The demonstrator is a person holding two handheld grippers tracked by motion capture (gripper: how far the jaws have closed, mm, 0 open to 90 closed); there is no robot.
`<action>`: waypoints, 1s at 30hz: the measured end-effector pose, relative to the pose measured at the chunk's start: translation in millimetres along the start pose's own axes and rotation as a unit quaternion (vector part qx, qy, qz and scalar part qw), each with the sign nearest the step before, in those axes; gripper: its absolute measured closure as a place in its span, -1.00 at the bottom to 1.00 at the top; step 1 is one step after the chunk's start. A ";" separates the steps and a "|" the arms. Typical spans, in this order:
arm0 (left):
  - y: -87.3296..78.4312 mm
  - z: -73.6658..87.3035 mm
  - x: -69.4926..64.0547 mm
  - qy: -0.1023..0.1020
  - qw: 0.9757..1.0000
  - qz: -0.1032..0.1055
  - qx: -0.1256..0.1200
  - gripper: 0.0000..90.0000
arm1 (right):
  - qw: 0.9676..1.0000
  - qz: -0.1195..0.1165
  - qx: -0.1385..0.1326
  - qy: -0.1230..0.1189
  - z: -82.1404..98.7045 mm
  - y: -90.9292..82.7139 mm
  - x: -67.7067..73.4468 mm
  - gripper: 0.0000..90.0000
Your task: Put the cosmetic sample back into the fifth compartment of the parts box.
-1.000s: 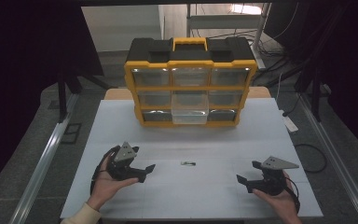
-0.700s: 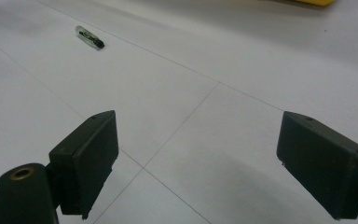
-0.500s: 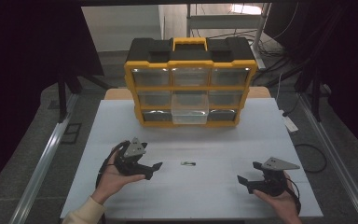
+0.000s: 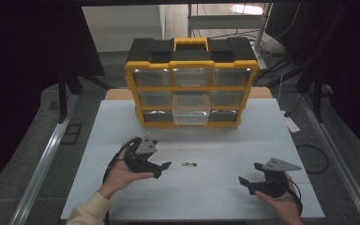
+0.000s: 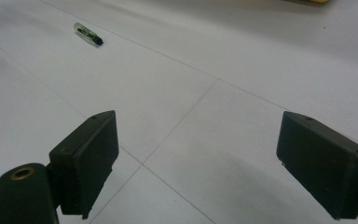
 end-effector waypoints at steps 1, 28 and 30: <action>1.9 -1.8 -0.4 0.001 1.000 0.002 0.003 -0.74 | 1.000 -0.001 -0.001 0.001 0.2 -0.2 -0.3 -0.71; 34.1 -26.1 -4.0 0.038 0.999 0.022 0.031 -0.75 | 1.000 0.001 -0.005 -0.001 0.1 -2.4 0.3 -0.71; 34.6 -27.2 -3.5 0.041 0.998 0.022 0.033 -0.75 | 1.000 0.004 -0.003 -0.001 0.1 -2.2 0.7 -0.70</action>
Point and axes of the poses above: each handheld gripper's, and its own axes: y roughly forward along the jaws, z roughly out of its underside, x roughly to its left, the point moved 1 cm from there along y, roughly forward along the jaws, and after that the axes turned 12 degrees about -y, right-handed, at the moved point
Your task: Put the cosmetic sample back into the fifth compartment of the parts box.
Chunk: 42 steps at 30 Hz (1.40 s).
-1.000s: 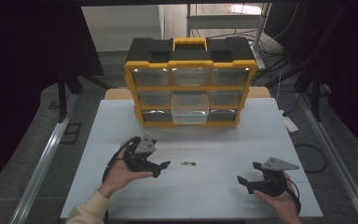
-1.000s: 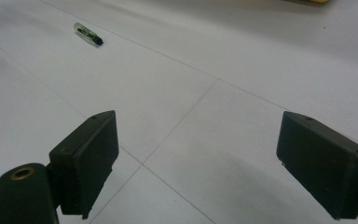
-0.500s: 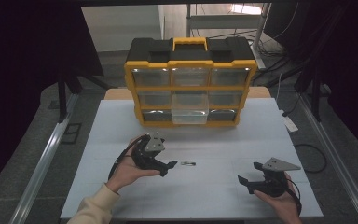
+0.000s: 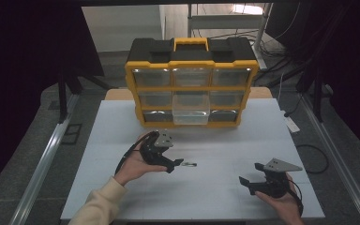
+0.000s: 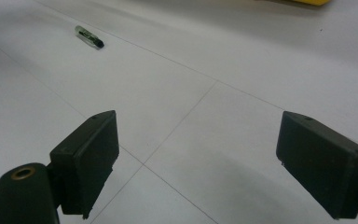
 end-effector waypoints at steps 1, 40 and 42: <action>0.1 -0.7 0.1 0.002 1.000 -0.001 -0.001 -0.75 | 1.000 -0.001 0.000 0.000 0.0 0.1 0.1 -0.70; 20.1 -22.7 1.1 0.095 0.995 0.003 0.015 -0.79 | 1.000 0.003 0.005 -0.001 1.3 1.4 -0.8 -0.70; 21.8 -23.5 0.3 0.096 0.995 0.006 0.018 -0.79 | 1.000 0.003 0.005 0.000 1.3 1.5 -0.6 -0.70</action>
Point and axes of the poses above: each handheld gripper's, and its own axes: y roughly forward along the jaws, z roughly out of its underside, x roughly to its left, the point moved 1 cm from there along y, roughly forward along the jaws, and after that the axes turned 12 degrees about -y, right-handed, at the moved point
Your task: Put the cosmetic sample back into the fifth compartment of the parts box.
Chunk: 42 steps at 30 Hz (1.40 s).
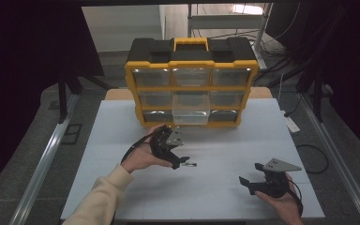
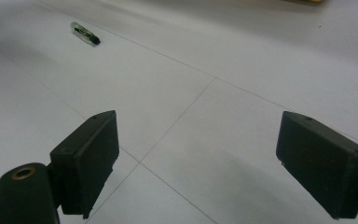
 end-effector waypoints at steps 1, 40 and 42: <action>0.9 -0.8 -0.2 0.003 1.000 0.002 0.001 -0.79 | 1.000 0.000 0.000 0.000 0.0 0.1 0.0 -0.70; 57.6 0.6 -7.2 0.014 0.992 0.077 0.094 -0.71 | 1.000 -0.006 0.005 -0.002 1.0 2.0 0.1 -0.70; 60.6 1.0 -7.6 0.018 0.992 0.078 0.098 -0.72 | 1.000 -0.006 0.005 -0.002 1.2 2.1 -0.1 -0.70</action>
Point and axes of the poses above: each handheld gripper's, and its own axes: y roughly forward along the jaws, z roughly out of its underside, x roughly to its left, the point moved 1 cm from there along y, roughly forward along the jaws, and after that the axes turned 12 degrees about -y, right-handed, at the moved point
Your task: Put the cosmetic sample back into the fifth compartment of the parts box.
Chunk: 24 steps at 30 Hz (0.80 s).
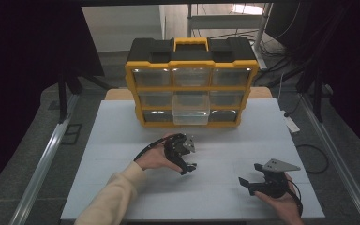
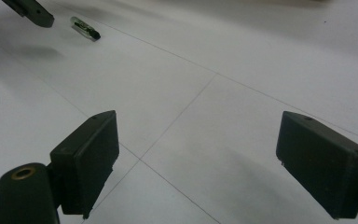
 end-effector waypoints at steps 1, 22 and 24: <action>1.9 -0.2 0.0 0.001 1.000 0.000 0.002 -0.72 | 1.000 0.000 0.000 0.000 0.0 0.0 0.0 -0.70; 17.1 2.9 6.5 0.002 0.999 0.016 0.028 -0.50 | 1.000 -0.004 0.003 -0.005 0.0 1.0 0.9 -0.70; 17.4 3.0 6.9 0.003 0.999 0.021 0.030 -0.46 | 1.000 -0.004 0.003 -0.005 0.0 1.1 1.0 -0.70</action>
Point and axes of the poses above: each handheld gripper's, and its own axes: y roughly forward along the jaws, z roughly out of its underside, x roughly to its left, the point moved 1 cm from there along y, roughly forward along the jaws, and after that the axes turned 12 degrees about -y, right-handed, at the moved point
